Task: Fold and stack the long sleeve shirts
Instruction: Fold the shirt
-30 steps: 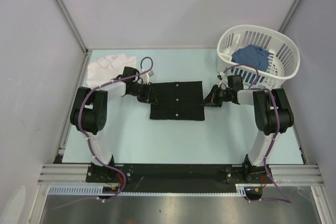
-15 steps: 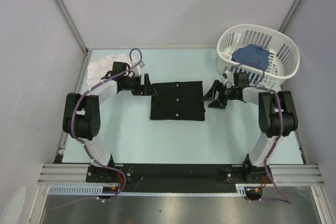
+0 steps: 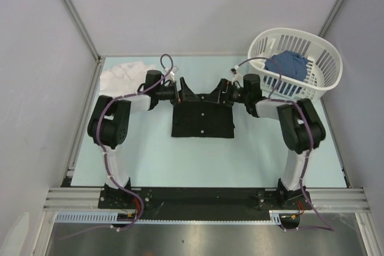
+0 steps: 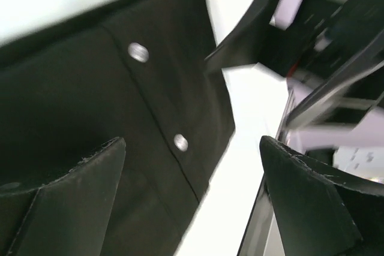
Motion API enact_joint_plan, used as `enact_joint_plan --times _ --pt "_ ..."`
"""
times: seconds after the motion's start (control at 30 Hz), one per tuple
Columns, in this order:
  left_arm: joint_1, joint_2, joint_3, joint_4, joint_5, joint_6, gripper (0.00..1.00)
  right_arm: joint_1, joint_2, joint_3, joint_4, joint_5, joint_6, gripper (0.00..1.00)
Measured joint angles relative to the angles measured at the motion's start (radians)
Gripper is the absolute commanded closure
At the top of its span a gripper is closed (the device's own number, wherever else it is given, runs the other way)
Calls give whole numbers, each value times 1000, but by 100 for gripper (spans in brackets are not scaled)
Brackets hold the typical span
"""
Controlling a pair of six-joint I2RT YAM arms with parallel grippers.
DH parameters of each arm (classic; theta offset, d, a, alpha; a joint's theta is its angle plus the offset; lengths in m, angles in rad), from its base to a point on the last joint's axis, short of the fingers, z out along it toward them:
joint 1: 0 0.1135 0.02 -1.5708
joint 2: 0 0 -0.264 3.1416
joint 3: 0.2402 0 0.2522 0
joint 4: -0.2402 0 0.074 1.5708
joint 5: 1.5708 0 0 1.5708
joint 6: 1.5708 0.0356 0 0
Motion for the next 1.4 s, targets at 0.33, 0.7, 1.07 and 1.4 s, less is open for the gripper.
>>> enact_joint_plan --times 0.33,0.7,1.07,1.4 --pt "46 202 50 208 -17 -188 1 -60 286 60 315 81 145 0" --pt "123 16 -85 96 88 -73 1 -52 44 -59 165 -17 148 0" --pt "-27 -97 -268 45 195 -2 1 94 -121 -217 14 -160 14 0" --pt "114 -84 -354 -108 251 114 1 -73 -48 -294 -150 -260 -75 7"
